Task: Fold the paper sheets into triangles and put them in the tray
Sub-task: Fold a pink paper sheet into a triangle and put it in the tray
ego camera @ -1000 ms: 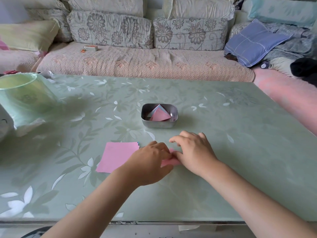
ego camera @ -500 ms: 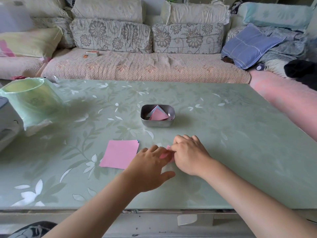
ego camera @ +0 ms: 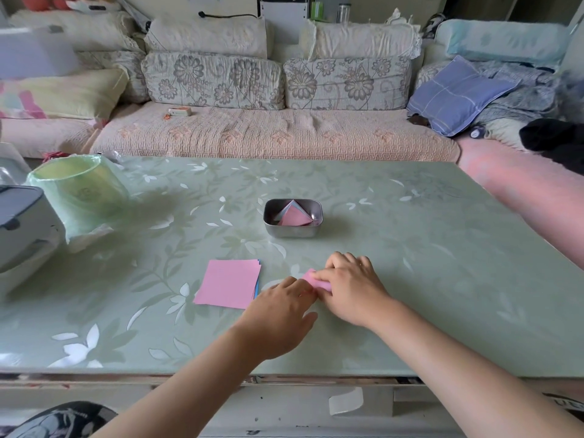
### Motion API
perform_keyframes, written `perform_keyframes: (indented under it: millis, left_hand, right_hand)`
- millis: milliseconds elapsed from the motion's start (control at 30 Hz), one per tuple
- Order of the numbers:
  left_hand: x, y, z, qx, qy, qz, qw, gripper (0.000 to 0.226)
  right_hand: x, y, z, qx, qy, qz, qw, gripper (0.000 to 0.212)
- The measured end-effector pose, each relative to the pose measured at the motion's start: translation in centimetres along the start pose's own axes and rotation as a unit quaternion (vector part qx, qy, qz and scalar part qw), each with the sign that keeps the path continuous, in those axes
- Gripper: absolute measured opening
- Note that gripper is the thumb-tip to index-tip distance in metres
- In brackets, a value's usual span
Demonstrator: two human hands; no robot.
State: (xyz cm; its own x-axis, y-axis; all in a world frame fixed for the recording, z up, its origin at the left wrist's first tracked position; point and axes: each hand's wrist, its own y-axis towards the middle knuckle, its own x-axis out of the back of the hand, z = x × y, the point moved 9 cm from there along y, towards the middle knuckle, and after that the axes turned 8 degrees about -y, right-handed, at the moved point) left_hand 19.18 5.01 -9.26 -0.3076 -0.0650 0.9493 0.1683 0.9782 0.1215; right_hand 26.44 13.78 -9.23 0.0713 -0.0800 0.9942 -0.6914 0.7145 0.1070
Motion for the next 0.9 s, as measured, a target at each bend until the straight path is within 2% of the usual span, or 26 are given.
perform_keyframes:
  millis: [167, 267, 400, 467, 733, 900]
  left_hand:
    - [-0.1, 0.1, 0.2, 0.012, -0.017, -0.006, 1.000, 0.041]
    - [-0.1, 0.0, 0.2, 0.004, -0.025, -0.014, 1.000, 0.041]
    - [-0.4, -0.3, 0.3, -0.002, -0.044, -0.014, 0.999, 0.043]
    - [-0.5, -0.4, 0.2, -0.004, -0.048, -0.014, 0.999, 0.044]
    - [-0.1, -0.4, 0.1, -0.012, -0.042, -0.047, 0.998, 0.044]
    - [0.4, -0.7, 0.7, 0.016, -0.007, -0.065, 0.998, 0.042]
  right_hand:
    - [-0.2, -0.6, -0.5, -0.019, -0.005, -0.002, 1.000, 0.037]
    - [0.7, -0.9, -0.3, -0.022, 0.007, -0.037, 0.999, 0.035]
    - [2.1, -1.9, 0.9, 0.029, 0.024, -0.099, 0.994, 0.015]
    - [2.1, -2.6, 1.4, 0.062, 0.005, -0.108, 0.992, 0.016]
    - [0.5, -4.3, 1.8, 0.082, -0.004, -0.046, 0.996, 0.034]
    - [0.1, -4.6, 1.5, 0.075, 0.008, -0.023, 0.997, 0.034]
